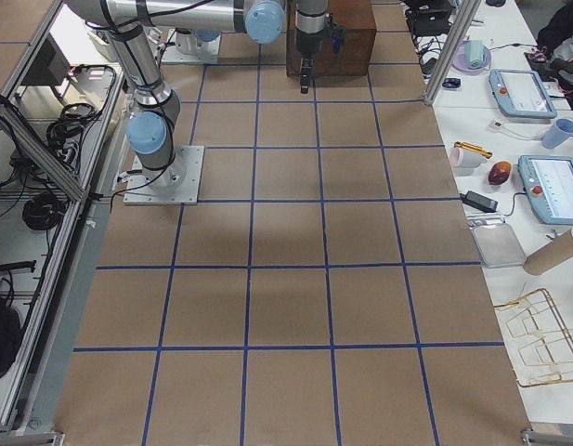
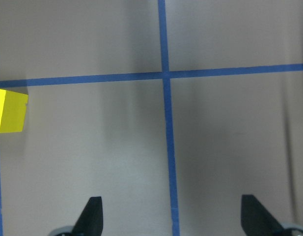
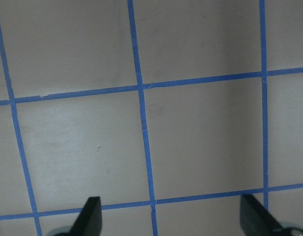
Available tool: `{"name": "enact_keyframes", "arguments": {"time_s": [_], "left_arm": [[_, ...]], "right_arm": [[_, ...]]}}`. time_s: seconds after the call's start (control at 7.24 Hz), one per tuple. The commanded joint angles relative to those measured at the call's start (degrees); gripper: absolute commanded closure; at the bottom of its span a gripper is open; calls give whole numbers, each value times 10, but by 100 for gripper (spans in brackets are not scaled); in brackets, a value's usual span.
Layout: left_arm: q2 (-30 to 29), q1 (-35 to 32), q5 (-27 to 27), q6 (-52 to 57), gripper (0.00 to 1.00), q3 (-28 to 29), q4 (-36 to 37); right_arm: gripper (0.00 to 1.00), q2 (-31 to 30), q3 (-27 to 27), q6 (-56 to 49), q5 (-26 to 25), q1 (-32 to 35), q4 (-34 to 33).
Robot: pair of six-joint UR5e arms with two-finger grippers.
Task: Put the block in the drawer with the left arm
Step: 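Release the handle and move the left gripper over the yellow cube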
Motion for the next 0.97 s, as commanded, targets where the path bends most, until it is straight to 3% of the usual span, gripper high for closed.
{"name": "enact_keyframes", "arguments": {"time_s": [0.0,0.83], "left_arm": [[-7,11,6,21,0,4,3],[-81,52,-2,93,0,105,4]], "right_arm": [[0,0,0,0,0,0,0],[0,0,0,0,0,0,0]]}}
